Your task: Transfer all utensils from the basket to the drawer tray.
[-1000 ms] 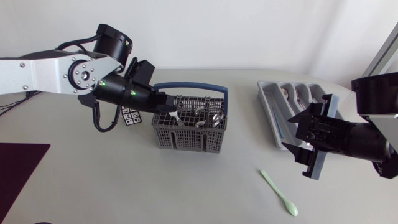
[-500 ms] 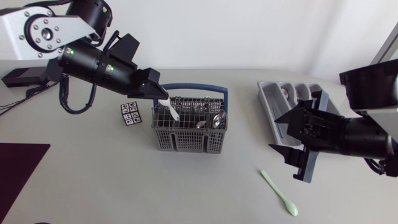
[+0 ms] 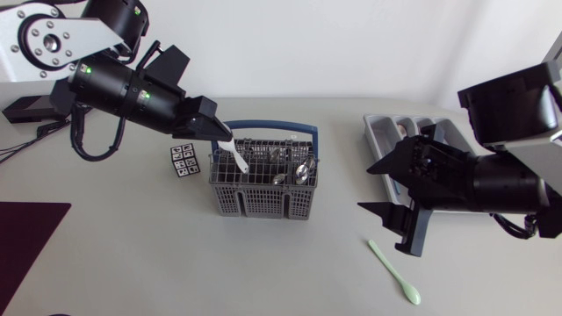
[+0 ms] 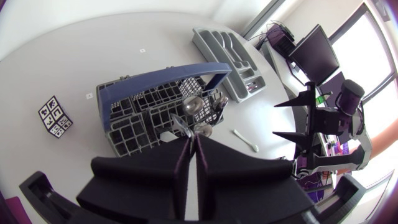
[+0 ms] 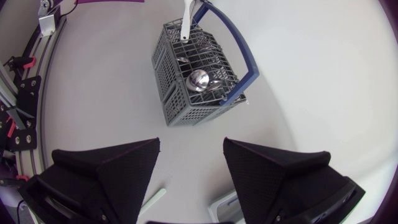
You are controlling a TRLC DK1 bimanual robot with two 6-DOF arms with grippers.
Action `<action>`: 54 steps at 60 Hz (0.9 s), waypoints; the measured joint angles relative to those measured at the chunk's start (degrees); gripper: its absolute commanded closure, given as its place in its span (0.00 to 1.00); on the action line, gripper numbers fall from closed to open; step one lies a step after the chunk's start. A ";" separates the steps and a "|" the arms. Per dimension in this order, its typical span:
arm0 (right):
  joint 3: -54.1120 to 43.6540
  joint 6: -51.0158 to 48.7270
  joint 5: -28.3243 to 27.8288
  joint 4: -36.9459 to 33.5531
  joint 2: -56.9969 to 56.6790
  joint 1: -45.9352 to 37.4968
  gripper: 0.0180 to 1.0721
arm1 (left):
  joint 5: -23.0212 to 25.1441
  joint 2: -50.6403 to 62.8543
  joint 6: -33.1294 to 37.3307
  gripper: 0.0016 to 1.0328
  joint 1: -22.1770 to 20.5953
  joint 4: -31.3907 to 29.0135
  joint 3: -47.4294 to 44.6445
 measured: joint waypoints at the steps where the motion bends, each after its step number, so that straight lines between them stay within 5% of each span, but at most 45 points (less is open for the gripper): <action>1: 0.00 0.31 0.11 0.02 0.17 0.11 0.29 | -0.13 0.00 0.00 0.97 0.00 0.46 -0.28; 13: 0.00 3.85 1.20 0.87 3.13 1.81 0.29 | -6.78 -2.08 -0.63 0.97 -3.37 4.04 -3.13; 27: 0.00 5.84 1.86 0.94 4.81 3.69 0.29 | -20.37 -9.35 -0.42 0.97 -10.99 8.59 -6.93; 54: 2.14 9.81 2.73 0.90 7.41 7.80 0.29 | -18.56 -9.86 2.21 0.97 -10.14 15.47 -11.19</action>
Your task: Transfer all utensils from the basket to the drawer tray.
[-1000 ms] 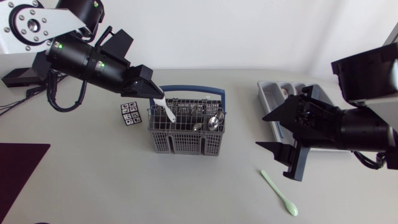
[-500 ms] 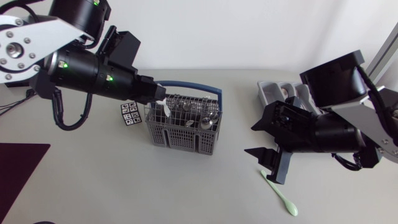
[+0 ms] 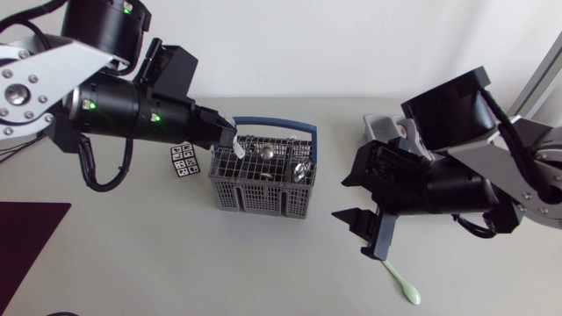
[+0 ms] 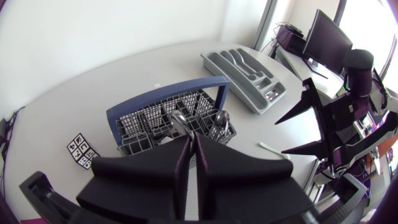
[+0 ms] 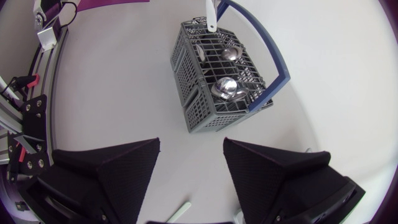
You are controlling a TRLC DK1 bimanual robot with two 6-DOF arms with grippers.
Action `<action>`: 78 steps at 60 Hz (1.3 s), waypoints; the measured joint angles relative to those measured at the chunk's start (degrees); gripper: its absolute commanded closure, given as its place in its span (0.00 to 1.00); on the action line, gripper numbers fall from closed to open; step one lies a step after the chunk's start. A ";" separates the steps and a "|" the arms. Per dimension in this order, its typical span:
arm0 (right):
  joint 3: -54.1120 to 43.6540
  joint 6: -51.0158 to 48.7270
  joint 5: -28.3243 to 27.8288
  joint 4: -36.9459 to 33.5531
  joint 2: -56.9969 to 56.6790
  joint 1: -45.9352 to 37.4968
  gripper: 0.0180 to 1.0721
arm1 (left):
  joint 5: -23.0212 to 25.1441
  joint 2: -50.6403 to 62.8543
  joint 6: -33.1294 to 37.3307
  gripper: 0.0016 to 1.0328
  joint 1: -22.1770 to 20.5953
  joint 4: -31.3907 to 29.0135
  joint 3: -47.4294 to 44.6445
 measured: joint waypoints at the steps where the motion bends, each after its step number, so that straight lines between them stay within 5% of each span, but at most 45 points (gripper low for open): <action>1: 0.00 0.00 0.00 0.00 0.02 0.07 0.29 | 0.57 0.00 0.24 0.97 0.11 0.28 -0.39; 29: 7.76 1.46 -9.22 -3.04 -0.11 3.69 0.29 | 27.56 -1.95 6.95 0.97 -0.15 -4.28 -2.51; 37: 8.11 1.68 -12.07 -3.02 0.02 4.92 0.39 | 32.70 -1.92 7.76 0.97 -1.51 -6.01 -2.38; 56: 8.07 2.01 -16.28 -2.03 0.76 7.50 0.80 | 36.83 0.04 7.91 0.97 -4.02 -7.26 -0.22; 66: 7.23 2.29 -17.27 -1.66 0.76 7.72 0.94 | 37.31 1.22 7.91 0.97 -4.57 -7.93 -0.22; 78: 6.32 2.29 -18.71 -1.36 0.74 7.96 0.94 | 37.83 1.31 7.91 0.92 -4.66 -8.17 -0.22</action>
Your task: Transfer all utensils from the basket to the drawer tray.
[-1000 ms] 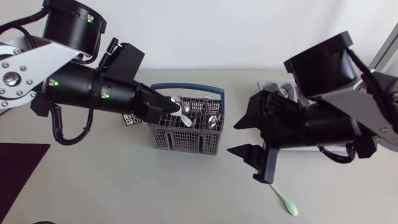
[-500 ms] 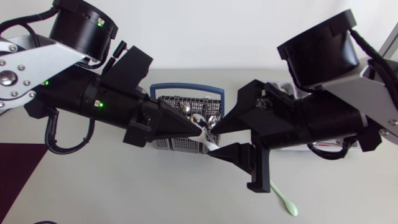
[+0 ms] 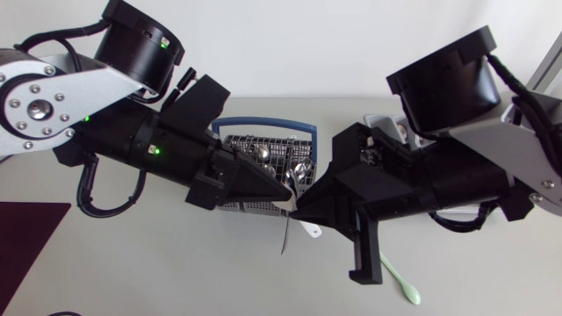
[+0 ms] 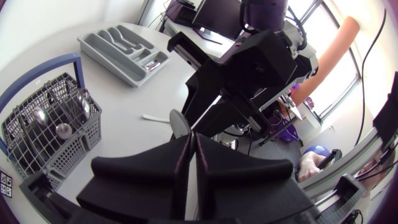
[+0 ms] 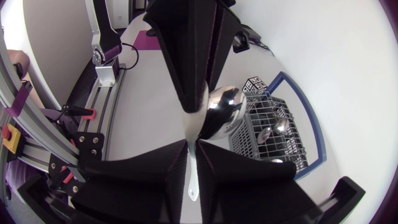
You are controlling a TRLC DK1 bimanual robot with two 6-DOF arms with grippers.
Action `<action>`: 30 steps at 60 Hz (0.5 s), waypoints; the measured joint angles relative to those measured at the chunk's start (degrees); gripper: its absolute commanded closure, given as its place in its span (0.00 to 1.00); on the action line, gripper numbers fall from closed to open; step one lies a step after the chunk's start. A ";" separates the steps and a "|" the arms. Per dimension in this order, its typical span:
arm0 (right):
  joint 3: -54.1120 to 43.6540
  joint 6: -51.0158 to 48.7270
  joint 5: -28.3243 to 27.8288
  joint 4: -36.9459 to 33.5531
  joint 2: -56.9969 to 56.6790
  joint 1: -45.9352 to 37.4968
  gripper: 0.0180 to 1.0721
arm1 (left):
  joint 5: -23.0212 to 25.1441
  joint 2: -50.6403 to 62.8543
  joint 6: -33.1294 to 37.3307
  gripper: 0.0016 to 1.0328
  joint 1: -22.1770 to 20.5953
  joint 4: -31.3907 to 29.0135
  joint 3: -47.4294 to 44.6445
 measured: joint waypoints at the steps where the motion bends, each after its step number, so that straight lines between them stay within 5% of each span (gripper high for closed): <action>1: -0.11 -0.02 -0.17 0.11 0.00 0.00 0.94 | 0.02 0.07 -0.02 0.92 0.00 -0.02 0.00; 7: -0.85 0.00 -1.25 0.33 0.00 -0.02 0.95 | 0.26 0.37 0.00 0.76 0.00 -0.02 0.00; 30: -3.43 0.66 -1.44 0.37 0.02 -0.04 0.95 | 0.26 0.52 0.00 0.73 0.00 1.11 0.00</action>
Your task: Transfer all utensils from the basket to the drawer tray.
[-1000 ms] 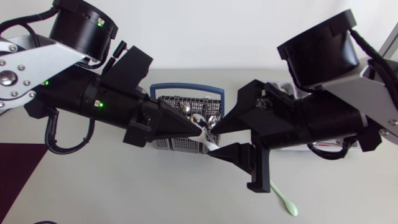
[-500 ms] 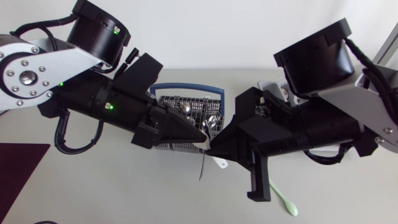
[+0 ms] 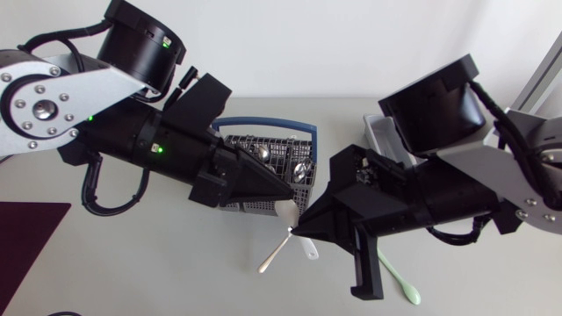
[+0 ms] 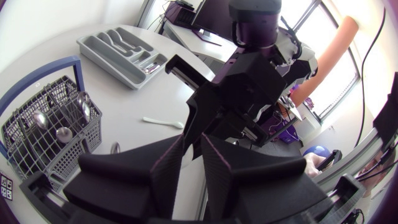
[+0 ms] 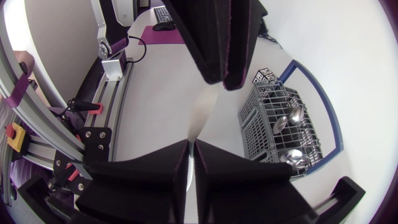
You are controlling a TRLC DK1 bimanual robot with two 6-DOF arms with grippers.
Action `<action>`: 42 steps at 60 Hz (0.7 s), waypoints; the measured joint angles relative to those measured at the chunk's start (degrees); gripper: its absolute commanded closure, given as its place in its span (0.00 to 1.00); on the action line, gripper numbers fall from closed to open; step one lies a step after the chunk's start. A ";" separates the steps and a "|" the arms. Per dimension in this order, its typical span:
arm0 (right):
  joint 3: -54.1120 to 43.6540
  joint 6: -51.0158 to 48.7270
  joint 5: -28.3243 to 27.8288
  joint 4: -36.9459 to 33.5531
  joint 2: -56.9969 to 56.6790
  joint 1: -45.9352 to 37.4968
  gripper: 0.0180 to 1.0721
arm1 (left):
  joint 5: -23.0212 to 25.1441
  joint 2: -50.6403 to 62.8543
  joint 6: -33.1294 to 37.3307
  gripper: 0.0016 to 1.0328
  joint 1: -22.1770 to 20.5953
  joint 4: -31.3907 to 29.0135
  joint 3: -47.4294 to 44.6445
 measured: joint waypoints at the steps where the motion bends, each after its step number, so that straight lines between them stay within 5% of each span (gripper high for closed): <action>1: -0.22 0.02 0.07 0.04 0.00 0.00 0.95 | 0.00 0.00 0.00 0.73 0.00 0.04 0.00; 10: -1.81 0.00 0.50 0.22 0.00 -0.79 0.94 | 0.00 0.00 0.02 0.68 0.28 0.20 0.00; 15: -3.10 -0.55 0.52 0.00 -0.22 -3.34 0.95 | 0.00 0.00 0.02 0.49 0.76 0.20 0.00; 18: -3.82 -1.55 0.52 -0.59 -0.57 -5.77 0.95 | 0.00 0.00 0.02 0.25 1.25 0.20 0.00; 24: -4.81 -4.13 0.52 -2.82 -2.10 -10.56 0.95 | -0.59 -0.07 0.07 0.05 2.58 0.92 0.00; 35: -5.40 -12.66 -0.94 -5.09 -4.22 -24.13 0.94 | -6.54 -0.26 0.44 0.04 2.56 3.63 0.00; 42: -6.38 -22.73 -1.46 -4.81 -2.54 -38.23 0.94 | -16.96 1.01 2.64 0.04 -2.21 4.48 0.00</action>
